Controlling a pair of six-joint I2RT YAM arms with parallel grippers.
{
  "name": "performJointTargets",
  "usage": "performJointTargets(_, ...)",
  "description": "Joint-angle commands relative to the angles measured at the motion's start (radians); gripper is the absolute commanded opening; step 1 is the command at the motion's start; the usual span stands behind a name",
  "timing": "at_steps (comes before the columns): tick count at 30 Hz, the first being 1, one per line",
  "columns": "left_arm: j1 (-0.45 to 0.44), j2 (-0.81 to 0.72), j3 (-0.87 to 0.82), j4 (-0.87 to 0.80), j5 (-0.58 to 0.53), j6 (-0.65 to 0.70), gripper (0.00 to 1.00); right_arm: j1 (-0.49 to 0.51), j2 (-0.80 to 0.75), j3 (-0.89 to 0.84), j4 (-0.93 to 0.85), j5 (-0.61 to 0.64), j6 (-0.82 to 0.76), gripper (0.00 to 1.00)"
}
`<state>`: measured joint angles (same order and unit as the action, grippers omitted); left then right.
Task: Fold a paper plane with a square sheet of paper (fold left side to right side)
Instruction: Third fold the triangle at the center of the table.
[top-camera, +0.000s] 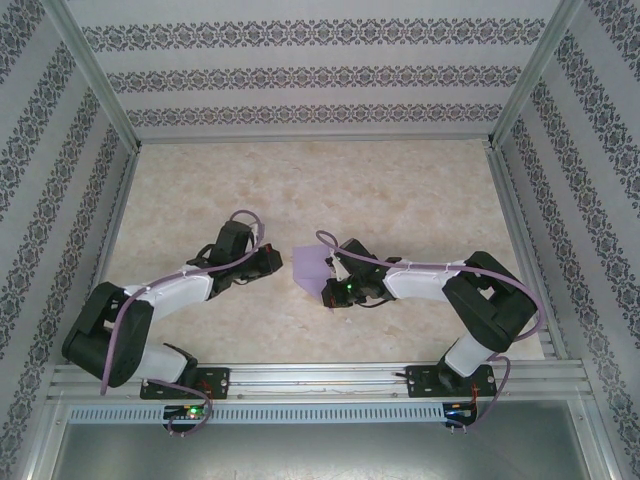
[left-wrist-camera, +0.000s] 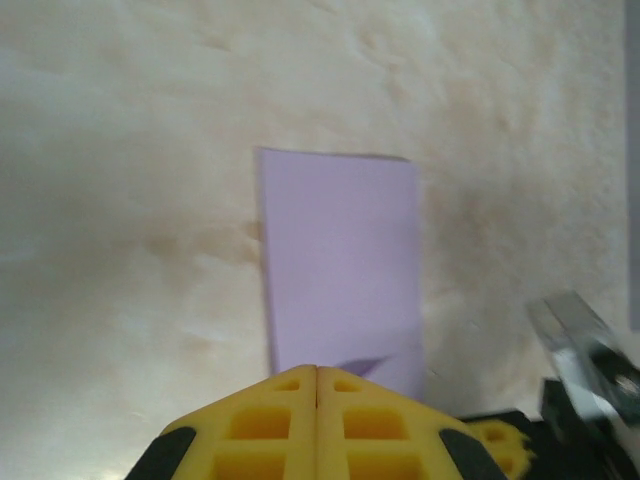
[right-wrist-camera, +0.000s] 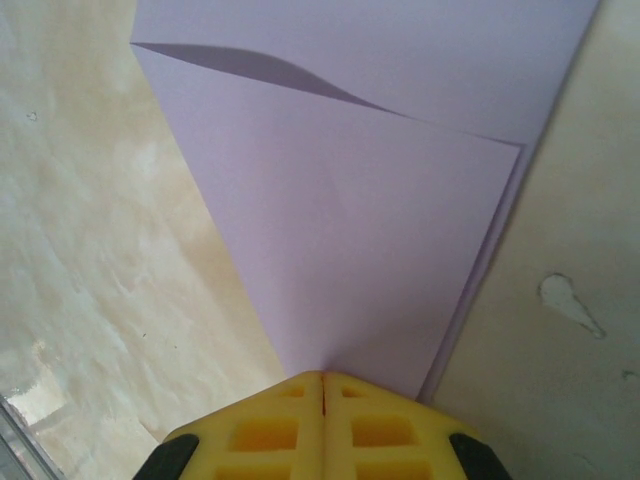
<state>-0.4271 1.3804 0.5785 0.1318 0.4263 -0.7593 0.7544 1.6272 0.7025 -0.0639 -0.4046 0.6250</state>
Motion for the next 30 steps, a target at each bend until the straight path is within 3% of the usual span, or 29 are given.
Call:
performJointTargets(1, -0.058, 0.013, -0.023, 0.054, 0.076, -0.009, 0.00, -0.007, 0.027, -0.044, -0.086, 0.029, 0.016, 0.00)
performJointTargets(9, -0.161, 0.189, 0.079, 0.114, 0.097, -0.004, 0.00, -0.010, 0.031, -0.047, -0.077, 0.027, 0.021, 0.00)
performJointTargets(17, -0.172, 0.296, 0.100, 0.118, 0.075, 0.002, 0.00, -0.013, 0.025, -0.051, -0.070, 0.025, 0.024, 0.00)
performJointTargets(30, -0.173, 0.334, 0.062, 0.029, -0.039, 0.031, 0.00, -0.013, -0.042, 0.024, -0.041, -0.048, 0.050, 0.00)
